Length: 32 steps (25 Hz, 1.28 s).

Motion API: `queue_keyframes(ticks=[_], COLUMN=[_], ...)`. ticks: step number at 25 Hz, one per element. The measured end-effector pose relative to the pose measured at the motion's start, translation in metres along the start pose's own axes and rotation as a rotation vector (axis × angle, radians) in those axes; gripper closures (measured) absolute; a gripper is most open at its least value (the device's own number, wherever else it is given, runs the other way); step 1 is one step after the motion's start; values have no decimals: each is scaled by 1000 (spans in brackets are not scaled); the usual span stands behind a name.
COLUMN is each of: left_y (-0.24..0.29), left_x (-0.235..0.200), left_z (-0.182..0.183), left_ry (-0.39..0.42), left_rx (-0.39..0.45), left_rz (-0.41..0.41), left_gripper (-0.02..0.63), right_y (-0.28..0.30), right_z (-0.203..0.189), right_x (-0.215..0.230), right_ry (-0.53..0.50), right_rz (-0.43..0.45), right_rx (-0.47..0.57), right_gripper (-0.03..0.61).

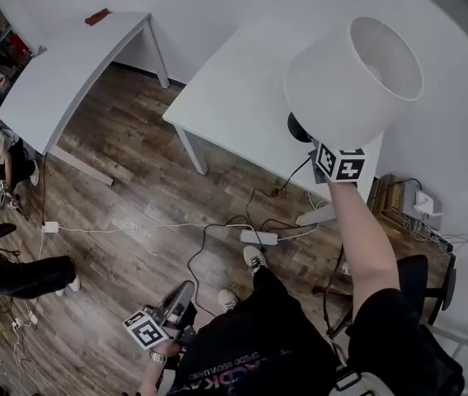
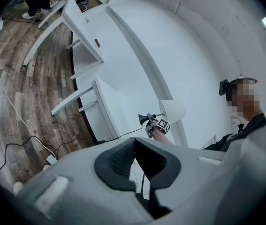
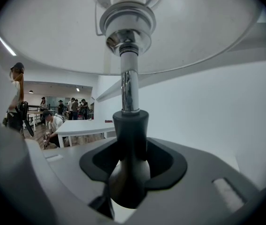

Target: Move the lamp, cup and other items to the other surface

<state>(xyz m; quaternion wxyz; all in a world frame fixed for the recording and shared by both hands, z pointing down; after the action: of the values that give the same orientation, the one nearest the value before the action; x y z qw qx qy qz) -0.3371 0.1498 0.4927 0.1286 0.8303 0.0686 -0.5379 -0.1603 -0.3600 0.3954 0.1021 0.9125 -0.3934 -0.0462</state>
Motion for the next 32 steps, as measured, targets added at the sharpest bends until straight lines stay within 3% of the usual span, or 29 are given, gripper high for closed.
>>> queue_keyframes(ticks=[5, 14, 32], left_y=[2, 22, 27], left_x=[7, 20, 46], left_z=[-1, -2, -51], left_ry=[19, 51, 105], left_rx=[-30, -165, -452], left_rz=[-59, -158, -298], left_gripper=[617, 617, 617], right_y=[-59, -160, -376], right_z=[7, 15, -32], right_x=[13, 45, 71], right_ry=[-9, 9, 80], right_rz=[-51, -193, -511], right_rx=[16, 35, 10], right_gripper=[414, 414, 414])
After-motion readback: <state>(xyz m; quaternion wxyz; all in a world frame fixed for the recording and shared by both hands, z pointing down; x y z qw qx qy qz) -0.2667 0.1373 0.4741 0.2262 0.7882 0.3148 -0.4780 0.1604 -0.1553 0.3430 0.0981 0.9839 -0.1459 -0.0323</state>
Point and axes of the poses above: the fingertips, and each gripper's own axes: y forward along the fingers, x to its right, z out of its top, the point moved 7 cm from there along -y, backward along the fingers
